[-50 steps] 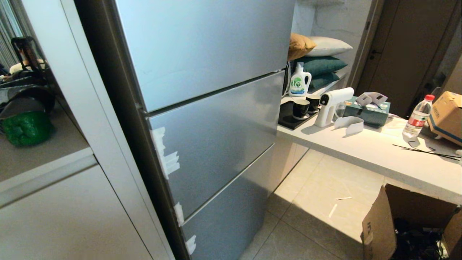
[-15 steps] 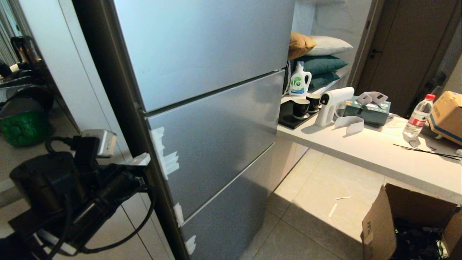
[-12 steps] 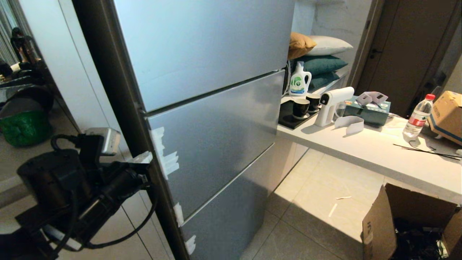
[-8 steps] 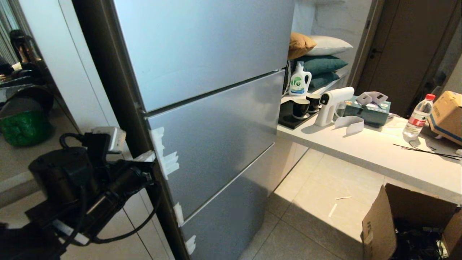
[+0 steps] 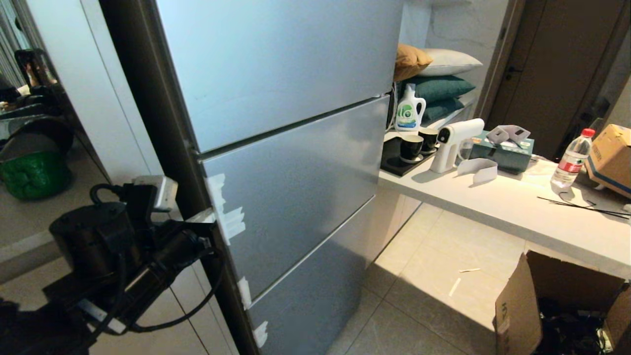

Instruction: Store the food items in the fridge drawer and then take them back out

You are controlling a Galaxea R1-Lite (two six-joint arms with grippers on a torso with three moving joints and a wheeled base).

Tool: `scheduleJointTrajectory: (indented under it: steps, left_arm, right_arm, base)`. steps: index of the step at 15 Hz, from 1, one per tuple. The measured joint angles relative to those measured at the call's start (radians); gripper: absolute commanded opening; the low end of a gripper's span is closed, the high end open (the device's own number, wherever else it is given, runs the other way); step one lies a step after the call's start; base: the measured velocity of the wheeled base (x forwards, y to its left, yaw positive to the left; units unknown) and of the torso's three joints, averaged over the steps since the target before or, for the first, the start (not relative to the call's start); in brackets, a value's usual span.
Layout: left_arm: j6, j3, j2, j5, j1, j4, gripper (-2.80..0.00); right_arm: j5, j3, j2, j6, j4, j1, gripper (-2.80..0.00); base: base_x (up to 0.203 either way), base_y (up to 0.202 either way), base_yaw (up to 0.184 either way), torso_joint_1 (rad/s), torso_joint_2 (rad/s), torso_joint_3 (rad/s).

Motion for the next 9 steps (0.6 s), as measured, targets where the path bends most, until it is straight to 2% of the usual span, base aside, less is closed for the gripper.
scheduleJointTrajectory:
  steps: [3, 9]
  left_arm:
    - [-0.056, 0.005, 0.000, -0.026, -0.026, 0.000, -2.80]
    - [-0.063, 0.024, 0.013, -0.041, -0.042, 0.003, -2.80]
  right_arm:
    - [0.000, 0.000, 0.000, 0.000, 0.000, 0.000, -2.80]
    - [0.000, 0.000, 0.000, 0.000, 0.001, 0.000, -2.80]
  base:
    - [0.000, 0.000, 0.000, 0.000, 0.00, 0.000]
    - [0.000, 0.000, 0.000, 0.000, 0.00, 0.000]
